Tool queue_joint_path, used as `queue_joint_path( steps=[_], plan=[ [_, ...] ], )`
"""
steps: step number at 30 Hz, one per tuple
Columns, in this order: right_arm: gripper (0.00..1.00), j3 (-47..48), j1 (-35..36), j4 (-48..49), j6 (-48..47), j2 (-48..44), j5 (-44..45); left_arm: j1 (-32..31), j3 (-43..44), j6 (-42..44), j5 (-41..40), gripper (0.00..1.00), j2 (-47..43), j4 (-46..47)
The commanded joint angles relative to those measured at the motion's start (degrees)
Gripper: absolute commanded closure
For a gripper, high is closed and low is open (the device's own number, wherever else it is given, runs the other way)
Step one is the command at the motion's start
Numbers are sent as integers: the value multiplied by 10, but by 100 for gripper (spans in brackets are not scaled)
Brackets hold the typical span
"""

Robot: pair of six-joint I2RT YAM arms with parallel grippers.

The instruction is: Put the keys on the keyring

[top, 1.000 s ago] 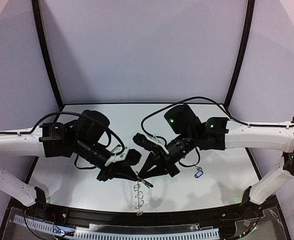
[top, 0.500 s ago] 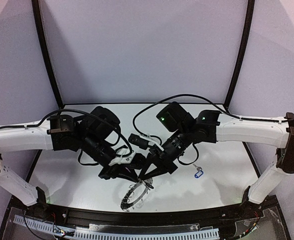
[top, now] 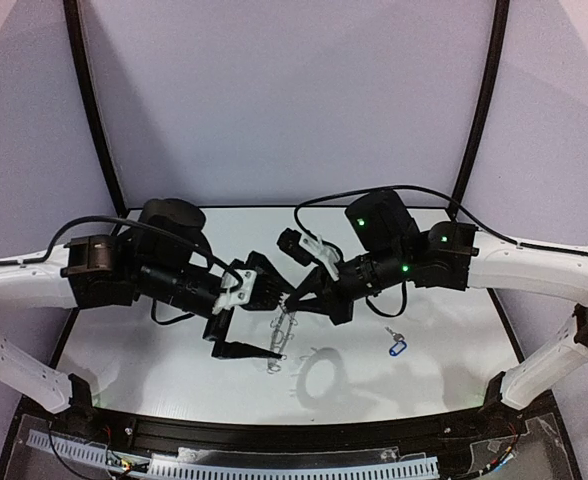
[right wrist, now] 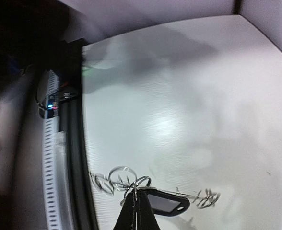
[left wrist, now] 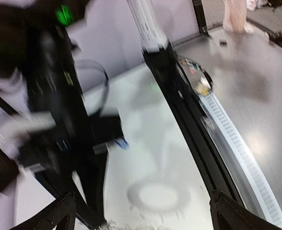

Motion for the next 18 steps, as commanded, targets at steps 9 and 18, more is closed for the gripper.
queue_joint_path(
  steps=[9,18],
  plan=[
    [100,9,-7,27,63,-4,186,-12,-52,-111,-222,2,-56,164],
    [100,14,-7,9,104,-30,194,-12,-86,-150,-297,12,-28,161]
  ],
)
